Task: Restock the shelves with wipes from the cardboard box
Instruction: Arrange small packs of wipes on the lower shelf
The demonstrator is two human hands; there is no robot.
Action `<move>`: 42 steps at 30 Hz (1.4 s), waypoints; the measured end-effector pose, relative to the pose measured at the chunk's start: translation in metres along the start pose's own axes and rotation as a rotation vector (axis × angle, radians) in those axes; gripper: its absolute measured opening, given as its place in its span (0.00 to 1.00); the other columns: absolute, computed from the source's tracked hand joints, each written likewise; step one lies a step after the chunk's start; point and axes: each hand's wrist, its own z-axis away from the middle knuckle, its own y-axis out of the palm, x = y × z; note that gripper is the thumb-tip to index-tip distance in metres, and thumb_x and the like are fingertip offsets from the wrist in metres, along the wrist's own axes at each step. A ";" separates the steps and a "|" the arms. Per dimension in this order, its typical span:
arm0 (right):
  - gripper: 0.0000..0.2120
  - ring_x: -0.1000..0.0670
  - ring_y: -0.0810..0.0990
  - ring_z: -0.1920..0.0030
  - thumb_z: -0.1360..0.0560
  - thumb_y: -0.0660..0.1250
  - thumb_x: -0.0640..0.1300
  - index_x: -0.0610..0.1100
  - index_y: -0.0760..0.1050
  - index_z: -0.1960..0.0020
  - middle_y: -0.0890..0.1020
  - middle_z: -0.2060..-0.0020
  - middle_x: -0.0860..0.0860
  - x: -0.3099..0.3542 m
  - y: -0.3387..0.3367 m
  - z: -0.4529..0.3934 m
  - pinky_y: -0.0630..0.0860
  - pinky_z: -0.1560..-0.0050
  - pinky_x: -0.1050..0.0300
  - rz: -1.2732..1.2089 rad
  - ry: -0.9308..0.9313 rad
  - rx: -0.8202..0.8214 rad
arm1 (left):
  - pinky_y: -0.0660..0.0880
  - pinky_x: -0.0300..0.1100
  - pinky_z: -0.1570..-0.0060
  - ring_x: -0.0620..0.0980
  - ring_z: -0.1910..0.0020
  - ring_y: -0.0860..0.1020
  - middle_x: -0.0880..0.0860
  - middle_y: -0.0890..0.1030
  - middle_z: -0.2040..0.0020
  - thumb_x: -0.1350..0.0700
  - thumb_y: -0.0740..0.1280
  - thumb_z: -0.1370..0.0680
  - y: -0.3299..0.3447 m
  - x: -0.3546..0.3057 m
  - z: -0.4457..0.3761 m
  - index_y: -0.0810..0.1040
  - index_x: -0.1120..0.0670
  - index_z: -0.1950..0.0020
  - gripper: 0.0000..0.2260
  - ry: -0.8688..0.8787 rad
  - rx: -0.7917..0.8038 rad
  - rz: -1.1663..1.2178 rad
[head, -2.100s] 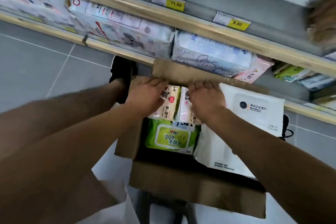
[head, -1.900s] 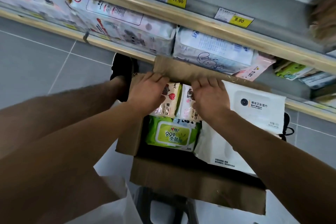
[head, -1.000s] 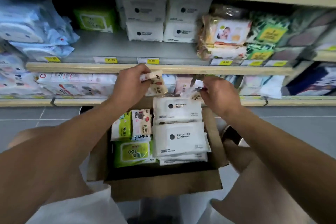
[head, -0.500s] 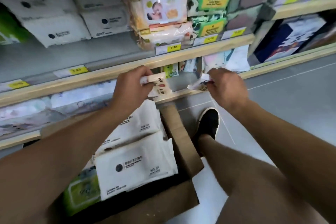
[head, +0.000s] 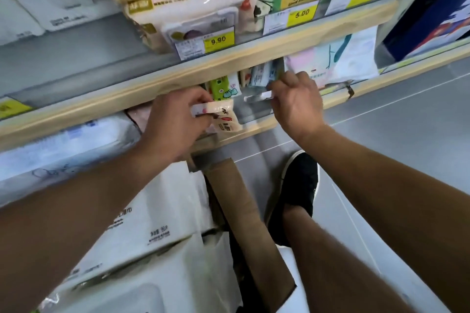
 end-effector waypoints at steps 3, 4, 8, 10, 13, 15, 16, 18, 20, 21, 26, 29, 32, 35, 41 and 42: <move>0.08 0.39 0.76 0.54 0.30 0.70 0.39 0.46 0.82 0.53 0.79 0.58 0.46 0.003 0.025 -0.011 0.71 0.55 0.49 0.085 0.008 0.008 | 0.68 0.30 0.62 0.42 0.58 0.77 0.44 0.81 0.56 0.60 0.74 0.29 0.006 0.007 -0.005 0.81 0.52 0.50 0.09 -0.001 0.004 0.022; 0.09 0.39 0.76 0.52 0.29 0.70 0.39 0.47 0.82 0.51 0.80 0.56 0.46 0.003 0.031 -0.013 0.70 0.52 0.48 0.112 0.016 0.023 | 0.70 0.32 0.60 0.42 0.57 0.78 0.45 0.81 0.55 0.60 0.74 0.29 0.008 0.010 -0.006 0.81 0.52 0.50 0.09 0.001 0.006 0.027; 0.11 0.38 0.72 0.46 0.26 0.65 0.41 0.47 0.82 0.46 0.79 0.50 0.46 0.002 0.047 -0.016 0.65 0.46 0.45 0.165 0.069 0.069 | 0.70 0.29 0.59 0.41 0.56 0.78 0.45 0.82 0.55 0.60 0.73 0.29 0.016 0.019 -0.008 0.81 0.52 0.51 0.09 -0.004 0.011 0.067; 0.11 0.37 0.70 0.44 0.25 0.64 0.43 0.47 0.82 0.47 0.77 0.48 0.44 0.004 0.050 -0.015 0.63 0.45 0.44 0.168 0.084 0.074 | 0.70 0.29 0.60 0.41 0.56 0.79 0.46 0.83 0.55 0.60 0.73 0.30 0.019 0.021 -0.009 0.81 0.52 0.51 0.09 0.004 0.015 0.060; 0.10 0.38 0.71 0.46 0.24 0.64 0.44 0.48 0.82 0.47 0.74 0.50 0.43 0.006 0.049 -0.017 0.63 0.47 0.44 0.169 0.116 0.043 | 0.72 0.33 0.61 0.42 0.58 0.79 0.47 0.83 0.57 0.60 0.73 0.30 0.020 0.022 -0.009 0.81 0.52 0.52 0.08 0.009 0.000 0.065; 0.11 0.40 0.74 0.49 0.25 0.64 0.42 0.49 0.80 0.45 0.77 0.52 0.44 0.005 0.050 -0.018 0.64 0.48 0.46 0.170 0.153 0.057 | 0.73 0.36 0.61 0.42 0.59 0.79 0.47 0.83 0.58 0.60 0.73 0.30 0.020 0.021 -0.009 0.81 0.52 0.53 0.08 0.012 -0.008 0.068; 0.12 0.40 0.76 0.50 0.25 0.64 0.41 0.49 0.79 0.44 0.79 0.52 0.45 0.005 0.051 -0.019 0.64 0.48 0.47 0.159 0.181 0.050 | 0.74 0.36 0.61 0.41 0.59 0.79 0.47 0.83 0.58 0.60 0.73 0.30 0.020 0.021 -0.009 0.82 0.52 0.53 0.08 0.011 -0.007 0.068; 0.12 0.40 0.77 0.50 0.25 0.64 0.41 0.48 0.77 0.42 0.81 0.52 0.46 0.005 0.052 -0.020 0.65 0.48 0.47 0.117 0.237 -0.001 | 0.73 0.32 0.62 0.41 0.59 0.79 0.46 0.83 0.57 0.61 0.73 0.30 0.019 0.020 -0.008 0.82 0.51 0.53 0.08 -0.004 -0.005 0.068; 0.11 0.41 0.79 0.50 0.23 0.62 0.42 0.48 0.77 0.42 0.82 0.51 0.46 0.007 0.052 -0.022 0.66 0.48 0.48 0.053 0.266 -0.027 | 0.73 0.31 0.62 0.40 0.59 0.79 0.46 0.83 0.57 0.61 0.73 0.30 0.019 0.019 -0.008 0.81 0.51 0.52 0.09 -0.014 -0.007 0.062; 0.11 0.41 0.79 0.51 0.23 0.62 0.42 0.49 0.77 0.42 0.82 0.51 0.47 0.009 0.052 -0.023 0.67 0.48 0.48 0.023 0.268 -0.018 | 0.73 0.32 0.62 0.40 0.59 0.79 0.46 0.83 0.57 0.61 0.73 0.30 0.019 0.019 -0.007 0.81 0.51 0.52 0.09 -0.017 -0.005 0.059; 0.11 0.39 0.81 0.57 0.21 0.59 0.41 0.47 0.76 0.42 0.82 0.51 0.44 0.015 0.044 -0.030 0.70 0.59 0.52 -0.084 0.321 0.012 | 0.73 0.30 0.62 0.40 0.58 0.80 0.45 0.82 0.56 0.61 0.74 0.30 0.018 0.017 -0.005 0.81 0.51 0.52 0.09 -0.018 0.013 0.046; 0.18 0.37 0.81 0.54 0.22 0.59 0.42 0.47 0.67 0.33 0.81 0.47 0.42 0.020 0.040 -0.029 0.69 0.60 0.51 -0.121 0.358 0.081 | 0.71 0.24 0.64 0.36 0.59 0.79 0.43 0.81 0.59 0.61 0.74 0.30 0.018 0.017 -0.006 0.81 0.49 0.53 0.09 -0.004 0.010 0.043; 0.32 0.36 0.78 0.46 0.27 0.63 0.42 0.48 0.57 0.26 0.76 0.39 0.42 0.021 0.042 -0.024 0.74 0.53 0.46 -0.202 0.349 0.156 | 0.71 0.24 0.64 0.34 0.58 0.78 0.42 0.80 0.60 0.61 0.74 0.30 0.018 0.017 -0.007 0.81 0.50 0.53 0.09 0.001 0.012 0.046; 0.37 0.38 0.70 0.34 0.29 0.66 0.44 0.47 0.56 0.24 0.67 0.29 0.46 0.016 0.051 -0.019 0.70 0.38 0.46 -0.229 0.280 0.251 | 0.72 0.24 0.64 0.34 0.57 0.78 0.41 0.80 0.60 0.61 0.73 0.30 0.019 0.017 -0.007 0.81 0.51 0.53 0.09 0.002 0.008 0.051; 0.38 0.39 0.63 0.30 0.30 0.68 0.49 0.45 0.57 0.24 0.59 0.25 0.46 0.015 0.060 -0.016 0.66 0.31 0.45 -0.271 0.299 0.288 | 0.69 0.22 0.65 0.32 0.59 0.78 0.41 0.80 0.60 0.61 0.73 0.30 0.022 0.016 -0.008 0.81 0.50 0.53 0.09 -0.009 0.008 0.046; 0.37 0.38 0.65 0.31 0.31 0.68 0.48 0.44 0.58 0.25 0.60 0.27 0.45 0.017 0.059 -0.015 0.68 0.33 0.45 -0.283 0.327 0.255 | 0.68 0.22 0.65 0.32 0.60 0.77 0.42 0.80 0.60 0.62 0.73 0.30 0.023 0.016 -0.008 0.81 0.51 0.53 0.09 -0.009 0.008 0.044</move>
